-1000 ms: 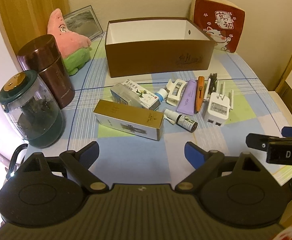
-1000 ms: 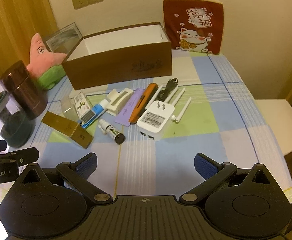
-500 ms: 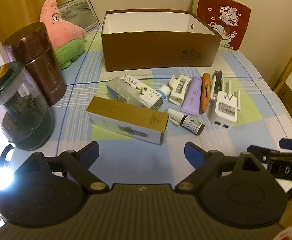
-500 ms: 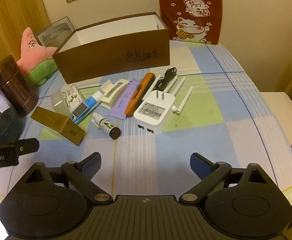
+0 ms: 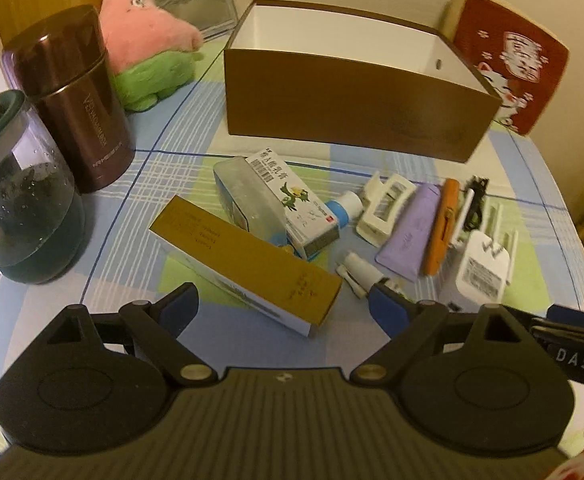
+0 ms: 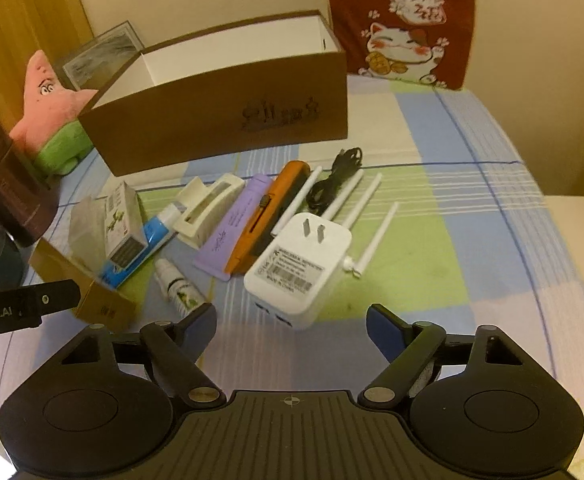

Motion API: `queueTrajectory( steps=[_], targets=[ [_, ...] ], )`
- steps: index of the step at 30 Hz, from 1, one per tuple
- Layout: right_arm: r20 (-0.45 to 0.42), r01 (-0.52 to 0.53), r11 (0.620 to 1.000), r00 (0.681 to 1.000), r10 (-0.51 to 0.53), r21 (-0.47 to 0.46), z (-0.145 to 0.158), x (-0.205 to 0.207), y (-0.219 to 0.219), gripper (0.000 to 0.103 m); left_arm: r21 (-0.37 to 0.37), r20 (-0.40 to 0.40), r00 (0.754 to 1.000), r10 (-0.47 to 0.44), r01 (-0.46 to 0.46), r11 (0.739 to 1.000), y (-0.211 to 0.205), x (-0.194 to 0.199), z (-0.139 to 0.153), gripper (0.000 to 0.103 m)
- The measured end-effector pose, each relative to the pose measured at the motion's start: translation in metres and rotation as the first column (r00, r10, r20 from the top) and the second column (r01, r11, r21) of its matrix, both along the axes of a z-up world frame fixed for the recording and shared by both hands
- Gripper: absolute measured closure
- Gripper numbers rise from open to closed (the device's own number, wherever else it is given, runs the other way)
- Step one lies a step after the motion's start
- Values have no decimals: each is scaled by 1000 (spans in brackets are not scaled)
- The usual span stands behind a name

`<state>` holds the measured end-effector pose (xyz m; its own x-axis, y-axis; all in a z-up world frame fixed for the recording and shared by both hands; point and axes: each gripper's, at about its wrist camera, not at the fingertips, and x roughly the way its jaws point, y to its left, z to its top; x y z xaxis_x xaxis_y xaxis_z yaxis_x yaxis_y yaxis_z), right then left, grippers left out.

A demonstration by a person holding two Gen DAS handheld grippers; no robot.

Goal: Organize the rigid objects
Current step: 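Reach the left tool to the gold box while the right tool reaches the white repeater, then close the left tool on the gold box while the right tool grips the white repeater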

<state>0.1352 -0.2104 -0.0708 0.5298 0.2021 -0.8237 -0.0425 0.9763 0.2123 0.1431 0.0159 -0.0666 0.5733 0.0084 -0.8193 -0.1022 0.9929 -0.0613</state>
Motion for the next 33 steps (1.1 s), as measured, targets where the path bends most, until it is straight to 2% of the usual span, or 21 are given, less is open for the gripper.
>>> queueTrajectory(
  steps=[7, 12, 16, 23, 25, 28, 33],
  targets=[
    [-56, 28, 999, 998, -25, 38, -16, 32, -3, 23, -16, -25, 998, 60, -60, 998, 1, 23, -7, 13],
    [-84, 44, 998, 996, -41, 42, -23, 46, -4, 23, 16, -51, 995, 91, -91, 996, 4, 35, -15, 14],
    [-110, 48, 998, 993, -43, 44, -30, 53, -1, 23, 36, -79, 990, 113, -110, 993, 10, 40, -22, 25],
    [-135, 72, 997, 988, -68, 22, -40, 63, 3, 23, 56, -129, 983, 128, -122, 991, 21, 43, -29, 63],
    [-140, 68, 998, 988, -68, 0, -43, 64, 4, 24, 55, -139, 982, 128, -122, 991, 25, 41, -30, 65],
    [-129, 29, 999, 991, -26, 16, -43, 61, 2, 37, 81, -143, 983, 117, -106, 991, 27, 36, -31, 67],
    [-111, -36, 999, 993, 36, -3, -41, 51, -3, 44, 113, -146, 987, 72, -56, 992, 25, 28, -31, 67]
  ],
)
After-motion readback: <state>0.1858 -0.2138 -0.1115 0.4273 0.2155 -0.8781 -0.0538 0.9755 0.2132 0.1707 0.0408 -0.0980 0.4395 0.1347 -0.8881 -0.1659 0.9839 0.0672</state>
